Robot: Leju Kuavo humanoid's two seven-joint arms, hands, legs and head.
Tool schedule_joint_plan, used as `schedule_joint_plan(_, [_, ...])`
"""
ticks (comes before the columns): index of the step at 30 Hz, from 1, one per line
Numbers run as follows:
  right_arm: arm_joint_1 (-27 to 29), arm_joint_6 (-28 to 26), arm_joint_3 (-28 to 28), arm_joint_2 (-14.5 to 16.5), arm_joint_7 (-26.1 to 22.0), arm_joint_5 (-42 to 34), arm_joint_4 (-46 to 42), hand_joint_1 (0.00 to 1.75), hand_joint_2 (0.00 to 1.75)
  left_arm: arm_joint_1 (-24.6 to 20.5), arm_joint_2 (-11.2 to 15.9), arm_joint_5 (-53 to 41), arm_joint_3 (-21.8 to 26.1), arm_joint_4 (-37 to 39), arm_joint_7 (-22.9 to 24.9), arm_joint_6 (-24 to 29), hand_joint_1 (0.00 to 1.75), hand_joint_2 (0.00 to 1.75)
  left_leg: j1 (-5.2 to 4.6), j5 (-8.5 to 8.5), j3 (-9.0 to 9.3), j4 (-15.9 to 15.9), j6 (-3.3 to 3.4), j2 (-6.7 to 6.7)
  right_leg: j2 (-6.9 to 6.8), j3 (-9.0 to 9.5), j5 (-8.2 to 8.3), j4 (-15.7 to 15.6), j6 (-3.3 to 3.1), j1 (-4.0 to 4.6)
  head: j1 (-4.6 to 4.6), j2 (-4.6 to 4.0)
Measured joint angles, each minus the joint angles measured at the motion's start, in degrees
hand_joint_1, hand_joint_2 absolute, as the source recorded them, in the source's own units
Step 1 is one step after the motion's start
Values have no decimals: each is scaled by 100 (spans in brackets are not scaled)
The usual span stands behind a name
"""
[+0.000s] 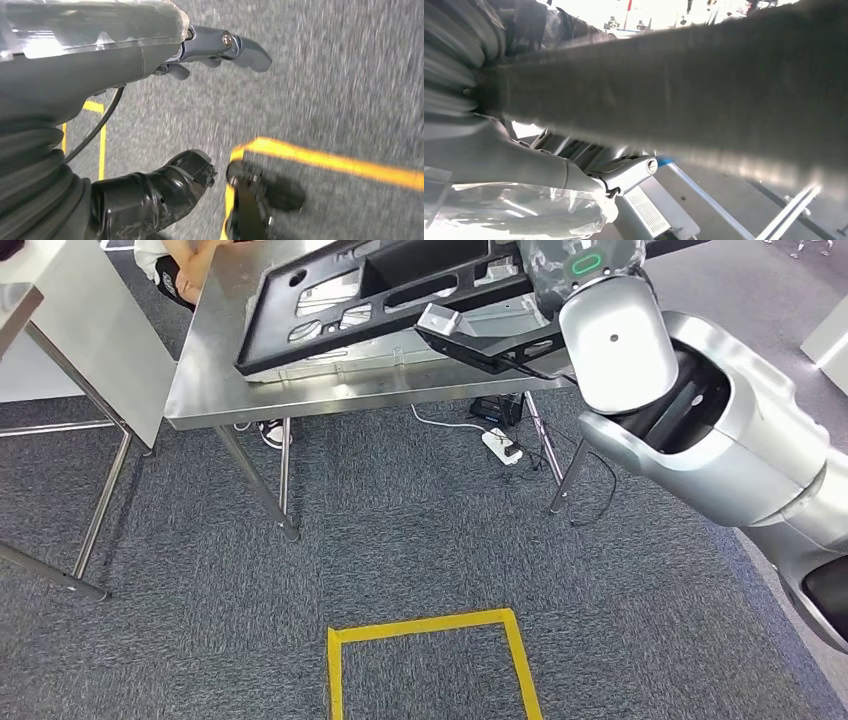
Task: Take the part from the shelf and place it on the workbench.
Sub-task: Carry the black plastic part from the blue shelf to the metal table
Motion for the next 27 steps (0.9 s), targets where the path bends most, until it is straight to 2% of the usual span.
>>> schedule_joint_plan(2, [-1,-27,0,0,2,66,-2,175,175,-2,-11,-7,0,0,1,-1,0,175,15,-148,-100,243,-60,7,0,47,-19,-27,-56,-21,-19,0])
schedule_joint_plan(3, [2,-59,0,1,3,118,-3,175,175,-7,-14,-10,0,0,0,-1,0,175,26,-281,-243,527,-92,11,-1,72,-33,-35,-78,-26,-31,0])
schedule_joint_plan(5, [20,-155,0,1,5,237,-14,175,175,-12,-12,-15,-1,0,-1,1,0,175,43,-524,-658,1250,-136,13,2,116,-71,-37,-102,-22,-45,0])
schedule_joint_plan(6, [38,-202,0,1,5,295,-22,175,175,-9,-11,-16,-1,0,0,1,0,175,46,-536,-825,1486,-144,13,5,148,-96,-36,-106,-20,-46,0])
schedule_joint_plan(7, [59,-234,-1,1,5,349,-32,175,175,-3,-13,-17,-2,0,1,1,0,175,47,-434,-903,1527,-142,13,8,190,-126,-37,-104,-19,-46,0])
schedule_joint_plan(8, [79,-251,-1,1,4,395,-41,175,175,3,-14,-18,-2,0,2,1,0,175,47,-230,-877,1353,-130,13,10,241,-158,-37,-100,-16,-45,0])
schedule_joint_plan(10, [102,-269,-13,1,4,479,-56,175,175,10,-15,-21,-2,0,4,8,0,175,40,250,-601,614,-75,11,13,342,-221,-47,-82,-9,-42,0])
schedule_joint_plan(11, [105,-281,-29,1,4,511,-64,175,175,10,-12,-23,-2,0,5,12,0,175,23,380,-463,281,-41,10,17,368,-241,-55,-64,-4,-41,0])
schedule_joint_plan(12, [108,-297,-52,1,4,541,-74,175,175,5,-8,-26,-2,0,6,16,0,175,5,429,-375,75,-10,11,20,378,-250,-70,-37,-3,-41,0])
schedule_joint_plan(14, [130,-338,-103,1,4,603,-97,175,175,-5,-4,-38,-3,0,5,18,0,175,-32,388,-322,-49,37,12,27,385,-251,-114,25,-7,-42,0])
schedule_joint_plan(16, [165,-374,-149,-2,4,682,-123,175,175,-2,-6,-50,-4,0,3,17,0,175,3,401,-243,-147,81,22,21,384,-293,-74,84,1,-31,1])
schedule_joint_plan(17, [177,-386,-175,-5,3,718,-135,175,175,4,-8,-52,-4,0,2,16,0,175,21,408,-190,-202,104,31,15,330,-362,58,103,12,-17,1])
schedule_joint_plan(18, [187,-397,-202,-8,3,750,-147,175,175,8,-9,-55,-4,0,1,16,0,175,37,411,-140,-248,130,40,7,199,-479,319,115,22,-2,1])
schedule_joint_plan(20, [214,-419,-245,-11,3,791,-170,175,175,5,-11,-57,-5,0,-1,16,0,175,26,374,-97,-251,176,48,-1,-209,-734,1020,123,29,20,1])
schedule_joint_plan(21, [238,-428,-259,-12,3,801,-182,175,175,0,-11,-58,-5,0,-1,16,0,175,24,346,-77,-243,191,45,-2,-396,-781,1289,128,28,23,0])
schedule_joint_plan(22, [266,-433,-266,-13,3,805,-190,175,175,-1,-11,-58,-6,0,-1,16,0,175,23,313,-46,-234,196,38,-4,-488,-712,1362,132,24,23,0])
schedule_joint_plan(23, [290,-433,-271,-14,2,805,-195,175,175,1,-10,-58,-7,0,-1,16,0,175,24,275,-5,-223,191,28,-6,-468,-540,1224,133,17,22,0])
schedule_joint_plan(25, [311,-432,-283,-16,1,811,-204,175,175,10,-11,-58,-7,0,0,16,0,175,19,184,75,-181,159,6,-11,-190,-94,532,121,5,23,0])
schedule_joint_plan(26, [310,-433,-291,-16,1,816,-212,175,175,8,-12,-58,-7,0,1,16,0,175,9,135,88,-142,132,-4,-10,-42,27,214,99,8,20,1])
schedule_joint_plan(27, [311,-439,-305,-17,1,820,-222,175,175,5,-13,-58,-7,0,2,16,0,175,1,98,88,-113,105,-10,-6,53,74,10,72,15,20,1])
